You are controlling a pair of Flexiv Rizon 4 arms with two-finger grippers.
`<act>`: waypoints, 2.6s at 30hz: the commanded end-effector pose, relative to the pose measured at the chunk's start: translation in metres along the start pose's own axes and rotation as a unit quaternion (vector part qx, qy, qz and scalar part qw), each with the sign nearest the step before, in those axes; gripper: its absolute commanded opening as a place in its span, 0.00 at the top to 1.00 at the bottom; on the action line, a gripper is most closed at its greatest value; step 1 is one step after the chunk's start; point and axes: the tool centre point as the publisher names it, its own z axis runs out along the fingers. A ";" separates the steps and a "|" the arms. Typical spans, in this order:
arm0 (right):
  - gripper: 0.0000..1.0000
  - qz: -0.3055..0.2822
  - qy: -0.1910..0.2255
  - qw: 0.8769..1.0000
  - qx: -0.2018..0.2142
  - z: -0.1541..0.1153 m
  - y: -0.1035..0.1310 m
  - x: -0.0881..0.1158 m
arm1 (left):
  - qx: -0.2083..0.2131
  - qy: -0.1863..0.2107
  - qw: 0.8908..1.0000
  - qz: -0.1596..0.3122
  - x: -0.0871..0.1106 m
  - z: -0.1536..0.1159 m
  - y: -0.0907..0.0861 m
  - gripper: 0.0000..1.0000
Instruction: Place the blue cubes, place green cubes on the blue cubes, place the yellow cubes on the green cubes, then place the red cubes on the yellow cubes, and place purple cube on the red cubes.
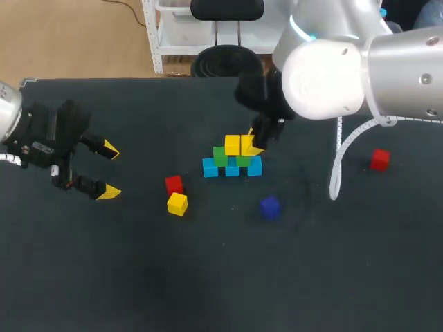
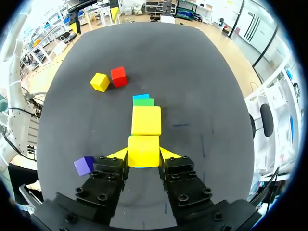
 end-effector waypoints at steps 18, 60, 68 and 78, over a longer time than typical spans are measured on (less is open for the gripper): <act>0.60 0.001 0.001 1.000 -0.001 0.001 -0.001 -0.001 | 0.000 -0.001 1.000 0.001 0.001 0.001 0.001 0.00; 0.00 -0.124 0.030 0.991 -0.040 -0.026 0.014 0.039 | 0.000 -0.001 1.000 0.001 0.001 0.001 0.001 0.00; 0.00 -0.199 0.055 0.976 -0.066 -0.031 -0.001 0.064 | 0.000 -0.001 1.000 0.001 0.001 0.001 0.001 0.00; 0.00 -0.222 0.061 0.971 -0.070 -0.026 0.006 0.065 | 0.000 -0.001 1.000 0.001 0.001 0.001 0.001 0.00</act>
